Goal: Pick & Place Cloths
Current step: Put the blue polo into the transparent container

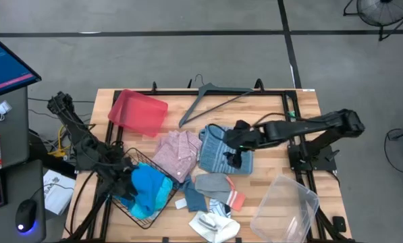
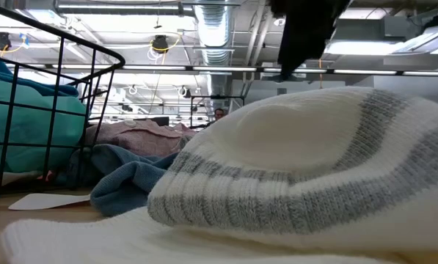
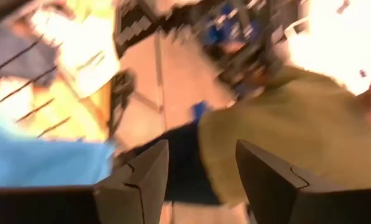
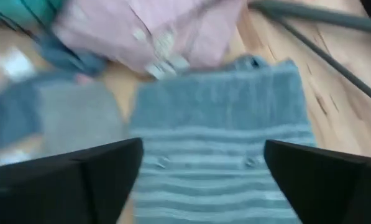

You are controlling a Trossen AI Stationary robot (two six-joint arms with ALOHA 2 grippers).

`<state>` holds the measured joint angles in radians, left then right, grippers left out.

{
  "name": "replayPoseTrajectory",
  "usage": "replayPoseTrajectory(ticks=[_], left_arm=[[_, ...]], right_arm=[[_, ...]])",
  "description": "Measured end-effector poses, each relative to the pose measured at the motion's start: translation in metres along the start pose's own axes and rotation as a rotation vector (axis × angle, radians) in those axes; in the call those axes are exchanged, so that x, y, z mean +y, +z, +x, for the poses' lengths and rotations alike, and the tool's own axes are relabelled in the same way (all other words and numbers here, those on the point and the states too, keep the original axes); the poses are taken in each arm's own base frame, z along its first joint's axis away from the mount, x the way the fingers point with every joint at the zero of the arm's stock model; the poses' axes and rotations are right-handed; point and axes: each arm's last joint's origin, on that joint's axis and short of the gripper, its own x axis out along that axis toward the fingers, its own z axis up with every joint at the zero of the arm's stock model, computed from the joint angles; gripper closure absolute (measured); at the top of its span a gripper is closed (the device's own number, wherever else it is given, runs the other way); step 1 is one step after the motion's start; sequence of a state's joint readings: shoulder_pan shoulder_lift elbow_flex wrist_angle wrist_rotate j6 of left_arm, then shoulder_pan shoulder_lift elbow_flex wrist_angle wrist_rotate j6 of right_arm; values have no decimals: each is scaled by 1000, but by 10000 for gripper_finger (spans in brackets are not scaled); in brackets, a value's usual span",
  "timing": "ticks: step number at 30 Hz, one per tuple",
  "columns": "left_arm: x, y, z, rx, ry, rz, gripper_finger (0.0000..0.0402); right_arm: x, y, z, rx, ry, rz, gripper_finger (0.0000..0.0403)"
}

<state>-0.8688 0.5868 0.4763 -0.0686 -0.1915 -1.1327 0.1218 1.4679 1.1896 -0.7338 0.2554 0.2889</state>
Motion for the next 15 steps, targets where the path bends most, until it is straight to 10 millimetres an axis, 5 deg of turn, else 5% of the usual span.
replayPoseTrajectory(ticks=[4, 15], left_arm=[[-9, 6, -1, -92, -71, 31, 223], [-11, 10, -1, -197, -45, 146, 240]], right_arm=[[-5, -2, 33, 112, -46, -68, 9], [-19, -27, 133, 424, -129, -89, 27]])
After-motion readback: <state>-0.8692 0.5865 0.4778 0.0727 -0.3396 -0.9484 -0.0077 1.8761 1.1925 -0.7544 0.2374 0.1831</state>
